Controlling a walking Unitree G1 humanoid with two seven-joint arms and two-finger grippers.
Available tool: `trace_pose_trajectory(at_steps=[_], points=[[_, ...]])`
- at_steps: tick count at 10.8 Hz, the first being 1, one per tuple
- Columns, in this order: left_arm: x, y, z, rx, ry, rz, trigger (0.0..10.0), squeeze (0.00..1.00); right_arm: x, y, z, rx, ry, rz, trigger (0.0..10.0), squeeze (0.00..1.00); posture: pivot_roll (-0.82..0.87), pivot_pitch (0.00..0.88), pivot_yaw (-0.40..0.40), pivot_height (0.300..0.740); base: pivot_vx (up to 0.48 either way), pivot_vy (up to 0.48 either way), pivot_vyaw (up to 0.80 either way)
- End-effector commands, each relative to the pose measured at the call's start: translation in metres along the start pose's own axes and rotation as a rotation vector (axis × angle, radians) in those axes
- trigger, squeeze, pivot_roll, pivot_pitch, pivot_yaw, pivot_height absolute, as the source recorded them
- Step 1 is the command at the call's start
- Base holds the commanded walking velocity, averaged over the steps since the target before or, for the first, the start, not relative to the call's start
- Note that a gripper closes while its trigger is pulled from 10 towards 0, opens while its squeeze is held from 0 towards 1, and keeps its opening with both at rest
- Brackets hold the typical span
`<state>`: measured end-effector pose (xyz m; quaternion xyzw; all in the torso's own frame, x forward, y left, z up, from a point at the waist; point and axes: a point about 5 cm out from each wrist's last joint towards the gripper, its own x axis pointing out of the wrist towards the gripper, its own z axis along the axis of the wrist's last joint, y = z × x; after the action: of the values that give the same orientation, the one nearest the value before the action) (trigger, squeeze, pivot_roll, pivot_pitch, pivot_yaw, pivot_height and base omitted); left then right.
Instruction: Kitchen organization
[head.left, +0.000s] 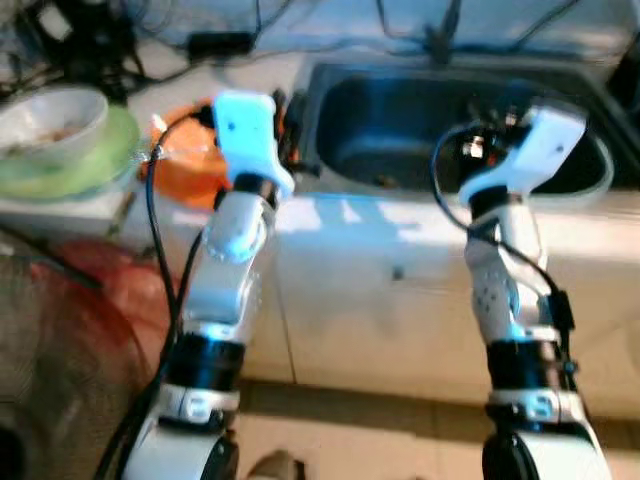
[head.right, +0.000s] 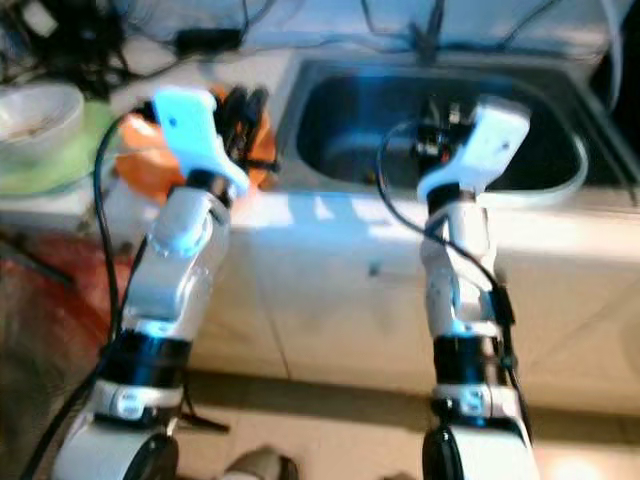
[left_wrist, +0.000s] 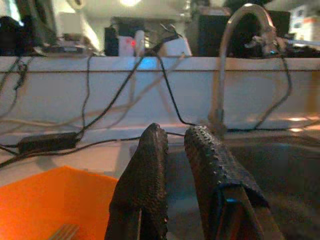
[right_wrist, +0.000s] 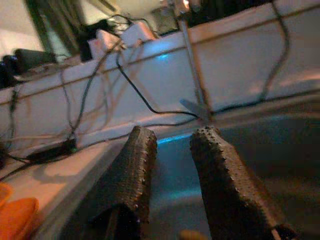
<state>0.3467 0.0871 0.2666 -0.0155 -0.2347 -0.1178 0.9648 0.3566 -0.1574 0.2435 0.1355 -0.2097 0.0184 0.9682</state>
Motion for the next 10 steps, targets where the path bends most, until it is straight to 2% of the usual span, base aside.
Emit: trace_pose_trajectory(at_steps=[1,10], points=[[-0.0016,0.0031,-0.0005,0.021,0.003,0.011,10.0,0.0,-0.0005,0.0014,-0.0006,0.0,0.008,0.003,10.0,0.0,0.07,0.179,0.049,0.74,0.0,0.0,0.0],[-0.001,0.0019,0.0017,0.021,-0.003,0.014,10.0,0.0,-0.002,-0.0045,-0.0069,-0.024,0.042,-0.016,10.0,0.0,0.07,0.185,0.052,0.74,0.0,0.0,0.0]])
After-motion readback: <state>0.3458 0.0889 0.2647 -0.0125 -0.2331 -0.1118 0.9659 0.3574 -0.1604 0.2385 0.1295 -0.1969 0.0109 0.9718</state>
